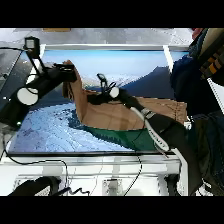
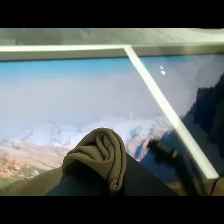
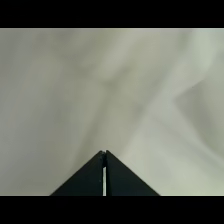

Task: Fold the clothes and pants, and hang the long-sleeved shirts on hangers.

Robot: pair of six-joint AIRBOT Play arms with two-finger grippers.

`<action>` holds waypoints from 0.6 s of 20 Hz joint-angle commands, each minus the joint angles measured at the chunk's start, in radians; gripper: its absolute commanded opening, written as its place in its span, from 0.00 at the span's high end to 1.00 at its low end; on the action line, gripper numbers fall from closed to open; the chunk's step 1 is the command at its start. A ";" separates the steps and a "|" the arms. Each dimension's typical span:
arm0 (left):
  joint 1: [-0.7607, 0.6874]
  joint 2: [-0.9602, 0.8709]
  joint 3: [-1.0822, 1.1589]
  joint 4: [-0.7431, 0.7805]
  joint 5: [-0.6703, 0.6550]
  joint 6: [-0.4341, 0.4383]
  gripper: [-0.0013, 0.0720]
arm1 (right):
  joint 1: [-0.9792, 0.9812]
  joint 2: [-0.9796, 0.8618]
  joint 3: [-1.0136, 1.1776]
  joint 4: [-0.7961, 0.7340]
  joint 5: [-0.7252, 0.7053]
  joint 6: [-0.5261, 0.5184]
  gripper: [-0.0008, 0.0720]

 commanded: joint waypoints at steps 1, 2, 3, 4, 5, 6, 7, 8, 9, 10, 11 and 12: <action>-0.066 -0.074 0.001 0.000 0.002 0.000 0.97 | -0.145 0.081 0.001 -0.087 0.152 -0.001 0.95; -0.090 -0.099 0.003 0.000 0.005 0.000 0.97 | -0.192 0.117 0.001 -0.100 0.174 -0.001 0.95; -0.121 -0.129 0.009 0.000 0.010 0.000 0.97 | -0.238 0.154 0.001 -0.109 0.191 -0.002 0.95; -0.151 -0.159 0.021 0.000 0.017 0.000 0.97 | -0.278 0.189 0.001 -0.115 0.204 -0.002 0.95; -0.180 -0.192 0.036 0.000 0.022 0.000 0.97 | -0.319 0.228 0.001 -0.122 0.217 -0.002 0.95; -0.212 -0.231 0.056 0.000 0.023 0.000 0.97 | -0.350 0.262 0.001 -0.132 0.230 -0.002 0.95; -0.243 -0.270 0.074 0.000 0.022 0.000 0.97 | -0.382 0.298 0.001 -0.141 0.242 -0.002 0.95; -0.271 -0.305 0.084 0.000 0.022 0.000 0.97 | -0.407 0.328 0.001 -0.146 0.254 -0.002 0.95; -0.301 -0.340 0.089 0.000 0.024 0.000 0.97 | -0.430 0.358 0.000 -0.156 0.266 -0.003 0.95; -0.327 -0.369 0.089 0.000 0.024 0.000 0.97 | -0.449 0.381 0.001 -0.161 0.280 -0.009 0.95; -0.354 -0.398 0.089 0.000 0.025 0.000 0.97 | -0.465 0.402 0.001 -0.163 0.291 -0.021 0.95; -0.378 -0.424 0.089 0.000 0.031 0.000 0.97 | -0.477 0.418 0.000 -0.166 0.297 -0.021 0.95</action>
